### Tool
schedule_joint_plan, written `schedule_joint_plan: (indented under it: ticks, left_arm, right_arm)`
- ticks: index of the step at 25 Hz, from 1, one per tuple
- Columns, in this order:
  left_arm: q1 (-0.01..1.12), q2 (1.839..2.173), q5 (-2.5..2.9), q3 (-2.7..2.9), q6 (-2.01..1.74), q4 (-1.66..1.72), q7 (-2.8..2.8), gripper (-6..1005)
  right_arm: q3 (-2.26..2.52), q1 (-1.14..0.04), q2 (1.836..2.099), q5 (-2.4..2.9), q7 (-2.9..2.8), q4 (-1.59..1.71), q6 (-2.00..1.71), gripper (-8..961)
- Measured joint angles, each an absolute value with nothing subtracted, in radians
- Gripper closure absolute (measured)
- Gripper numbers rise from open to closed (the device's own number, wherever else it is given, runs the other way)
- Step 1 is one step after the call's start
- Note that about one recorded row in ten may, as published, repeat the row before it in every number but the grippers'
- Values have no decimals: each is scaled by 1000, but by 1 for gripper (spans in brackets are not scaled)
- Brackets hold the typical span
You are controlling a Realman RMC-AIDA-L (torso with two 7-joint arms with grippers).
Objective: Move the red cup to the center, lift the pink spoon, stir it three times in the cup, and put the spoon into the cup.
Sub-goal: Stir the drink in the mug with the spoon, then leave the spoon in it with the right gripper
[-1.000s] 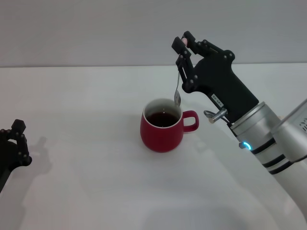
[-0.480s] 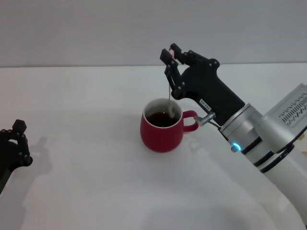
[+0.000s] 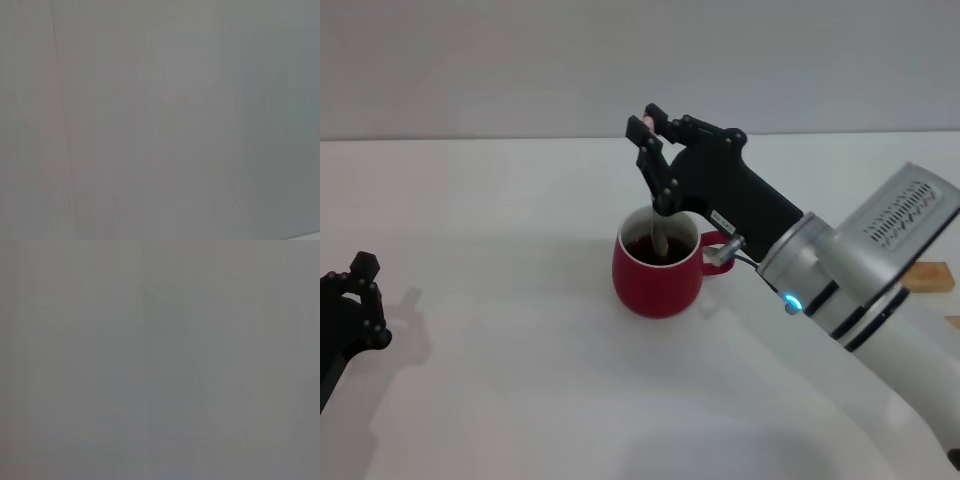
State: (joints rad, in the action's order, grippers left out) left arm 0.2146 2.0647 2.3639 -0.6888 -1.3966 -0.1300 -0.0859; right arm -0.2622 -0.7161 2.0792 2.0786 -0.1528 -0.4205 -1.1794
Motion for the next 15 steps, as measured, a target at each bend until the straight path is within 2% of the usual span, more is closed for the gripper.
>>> schedule_joint_plan:
  ticks: [15]
  left_arm:
    - [215,2064,2364,-691,-1398,-127,-86,1001]
  right_arm:
    - [-253,-711,2085,2090,-154,-435,-1115,919]
